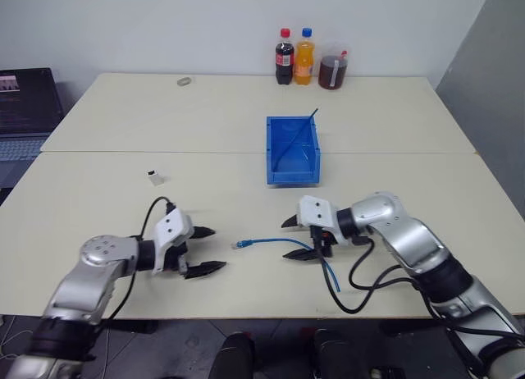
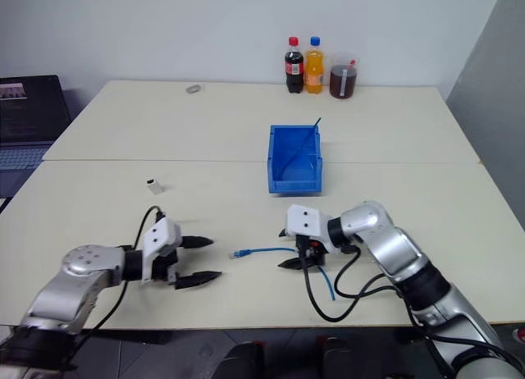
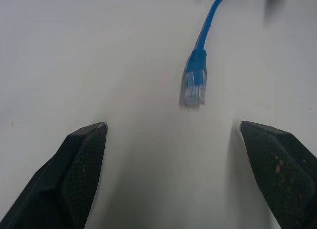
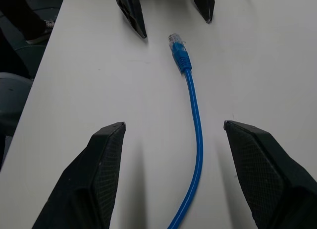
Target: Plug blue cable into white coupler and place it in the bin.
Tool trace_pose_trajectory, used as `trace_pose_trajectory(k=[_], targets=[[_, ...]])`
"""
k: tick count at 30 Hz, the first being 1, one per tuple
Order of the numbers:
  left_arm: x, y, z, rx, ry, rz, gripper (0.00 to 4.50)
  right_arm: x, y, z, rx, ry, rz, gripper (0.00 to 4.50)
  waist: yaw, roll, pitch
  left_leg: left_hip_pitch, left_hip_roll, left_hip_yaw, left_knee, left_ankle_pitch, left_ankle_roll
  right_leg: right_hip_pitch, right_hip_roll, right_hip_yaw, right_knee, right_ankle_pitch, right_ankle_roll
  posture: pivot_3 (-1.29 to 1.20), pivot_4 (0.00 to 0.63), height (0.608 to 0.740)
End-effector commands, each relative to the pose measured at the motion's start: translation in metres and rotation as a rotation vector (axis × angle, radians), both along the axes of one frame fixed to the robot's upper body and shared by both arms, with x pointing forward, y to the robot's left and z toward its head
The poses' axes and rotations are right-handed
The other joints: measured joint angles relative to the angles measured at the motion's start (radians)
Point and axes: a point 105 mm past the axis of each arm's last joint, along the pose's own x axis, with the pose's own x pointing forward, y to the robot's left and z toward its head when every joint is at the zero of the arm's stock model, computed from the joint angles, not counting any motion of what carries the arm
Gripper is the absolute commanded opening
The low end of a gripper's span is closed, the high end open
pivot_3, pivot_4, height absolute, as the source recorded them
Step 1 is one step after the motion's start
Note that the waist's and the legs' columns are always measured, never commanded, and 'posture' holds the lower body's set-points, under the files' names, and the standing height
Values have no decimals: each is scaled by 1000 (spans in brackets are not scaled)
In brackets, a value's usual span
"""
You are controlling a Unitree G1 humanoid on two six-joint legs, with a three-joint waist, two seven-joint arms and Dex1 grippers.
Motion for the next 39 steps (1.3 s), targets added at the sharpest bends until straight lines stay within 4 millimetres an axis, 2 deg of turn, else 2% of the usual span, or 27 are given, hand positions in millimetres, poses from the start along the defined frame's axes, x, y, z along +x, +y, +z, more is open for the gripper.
trace_pose_trajectory(k=[1,6,9,15,17,18,27,30,33,39], targets=[[3,-9,-13,37,8,-27,4500,-8,-4,17,47,-35,-33,3410,2,1,0,0,0,0,0,0,0,0,0,0,0,0,0,0,150,740],[8,-21,-20,48,-7,-55,4500,-11,-8,23,62,-46,-80,3410,5,1,-1,1,-1,-1,1,0,0,2,0,0,0,0,3,0,150,740],[6,-23,-29,70,-5,-72,4045,-9,-8,28,85,-49,-107,3449,5,1,-2,1,-1,0,2,0,0,2,-1,0,0,0,4,0,150,740],[-1,-27,-37,74,9,-93,2719,-5,-10,31,92,-68,-131,3449,5,2,-3,2,-1,0,2,0,0,4,-1,0,-1,0,4,0,150,740],[-3,-29,-38,75,11,-94,2453,-2,-9,33,103,-93,-145,3449,5,3,-3,2,-1,0,2,0,0,4,-1,0,-1,0,5,0,150,740],[-4,-29,-39,74,13,-95,2148,1,-9,35,111,-106,-157,3449,5,3,-3,2,-1,-1,2,0,0,4,-1,0,-1,0,5,0,150,740],[-7,-32,-36,37,29,-70,297,5,-8,42,189,-123,-193,3449,4,4,-4,3,-1,-1,2,1,1,4,-1,0,-1,0,6,0,150,740],[-2,-34,-27,-11,9,-36,255,2,-10,41,209,-126,-194,3449,5,4,-4,3,-1,-1,2,1,1,4,-1,0,-1,0,6,0,150,740],[4,-39,-9,-102,-34,-3,255,-13,-12,40,274,-63,-174,3449,7,4,-4,2,-2,-1,2,1,1,5,-2,0,-1,0,7,0,150,740],[5,-61,37,-352,-35,27,255,-38,-14,35,428,218,-231,3449,1,1,-2,1,0,-2,2,1,1,3,0,0,-1,1,6,0,150,740]])
